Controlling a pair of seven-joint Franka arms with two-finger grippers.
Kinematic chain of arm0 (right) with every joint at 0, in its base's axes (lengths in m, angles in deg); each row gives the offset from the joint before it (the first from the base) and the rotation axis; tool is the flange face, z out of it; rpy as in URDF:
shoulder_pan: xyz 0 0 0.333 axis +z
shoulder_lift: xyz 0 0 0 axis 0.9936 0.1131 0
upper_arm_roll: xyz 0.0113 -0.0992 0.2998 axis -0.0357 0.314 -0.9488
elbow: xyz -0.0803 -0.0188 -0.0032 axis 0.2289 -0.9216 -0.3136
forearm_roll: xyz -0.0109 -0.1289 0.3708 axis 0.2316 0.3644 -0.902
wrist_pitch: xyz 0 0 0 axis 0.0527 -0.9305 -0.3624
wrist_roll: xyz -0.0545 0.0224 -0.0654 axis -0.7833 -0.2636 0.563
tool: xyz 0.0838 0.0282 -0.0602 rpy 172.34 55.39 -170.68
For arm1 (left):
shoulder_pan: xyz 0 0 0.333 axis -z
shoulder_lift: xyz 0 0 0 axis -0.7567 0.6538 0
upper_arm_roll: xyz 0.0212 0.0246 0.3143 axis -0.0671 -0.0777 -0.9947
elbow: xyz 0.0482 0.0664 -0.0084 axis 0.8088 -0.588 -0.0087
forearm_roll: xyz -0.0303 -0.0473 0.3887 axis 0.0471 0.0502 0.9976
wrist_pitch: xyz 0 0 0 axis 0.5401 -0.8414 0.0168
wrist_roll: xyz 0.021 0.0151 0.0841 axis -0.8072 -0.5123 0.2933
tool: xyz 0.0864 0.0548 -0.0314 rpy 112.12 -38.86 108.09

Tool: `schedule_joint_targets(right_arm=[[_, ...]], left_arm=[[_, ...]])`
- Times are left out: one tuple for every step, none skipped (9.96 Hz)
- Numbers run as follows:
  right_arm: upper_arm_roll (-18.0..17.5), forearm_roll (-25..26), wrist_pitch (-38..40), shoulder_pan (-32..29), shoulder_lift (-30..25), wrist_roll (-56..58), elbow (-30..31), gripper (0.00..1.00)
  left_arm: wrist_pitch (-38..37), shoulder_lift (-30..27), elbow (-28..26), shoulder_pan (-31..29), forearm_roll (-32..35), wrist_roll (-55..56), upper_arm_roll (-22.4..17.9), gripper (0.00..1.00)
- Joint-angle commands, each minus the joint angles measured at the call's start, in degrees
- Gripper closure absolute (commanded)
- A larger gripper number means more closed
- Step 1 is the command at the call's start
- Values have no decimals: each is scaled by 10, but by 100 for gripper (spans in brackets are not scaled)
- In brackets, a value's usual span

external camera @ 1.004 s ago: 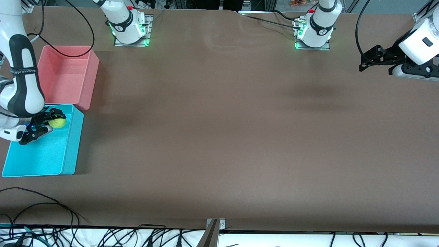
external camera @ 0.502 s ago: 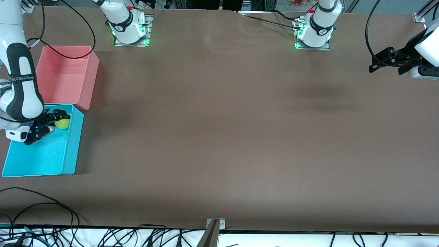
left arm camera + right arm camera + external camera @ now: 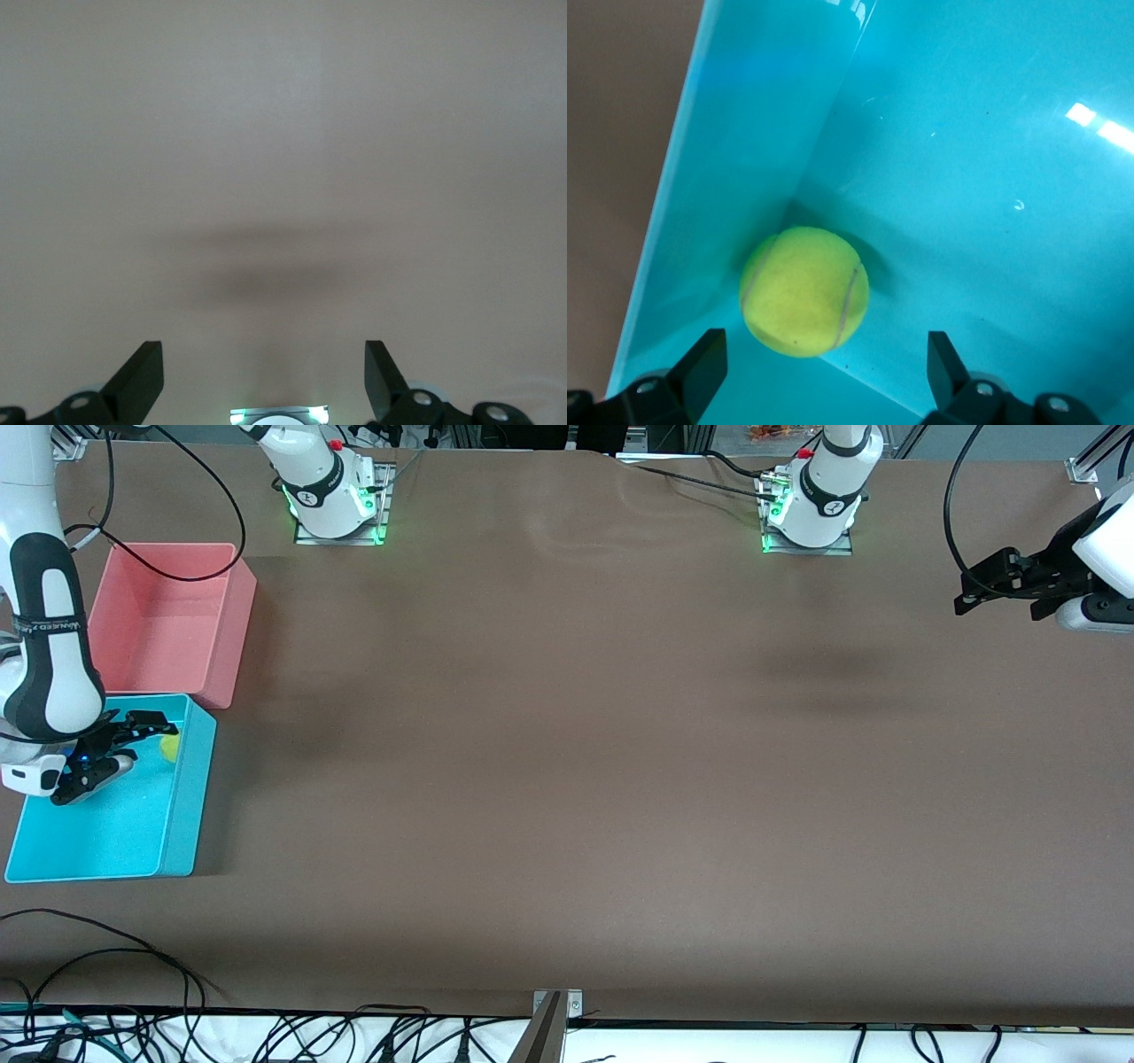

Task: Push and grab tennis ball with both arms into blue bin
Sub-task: 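Open the right gripper to drop the ball into the cyan bin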

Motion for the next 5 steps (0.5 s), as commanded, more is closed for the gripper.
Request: schedule_joint_targets(right_arm=[[-7, -5, 82, -1, -19, -32, -39, 0], [-8, -3, 131, 0, -19, -55, -76, 0], [-5, -2, 180, 7, -20, -80, -104, 0], [-4, 12, 226, 17, -27, -119, -133, 0], [-8, 42, 273, 29, -47, -171, -161, 0]], left_arm=[[-10, 15, 23, 5, 36, -4, 1, 0], [-10, 15, 24, 4, 36, -4, 2, 0], [-10, 15, 24, 4, 36, -4, 1, 0], [-10, 15, 24, 5, 35, -4, 1, 0], [-10, 15, 24, 4, 35, -4, 1, 0]])
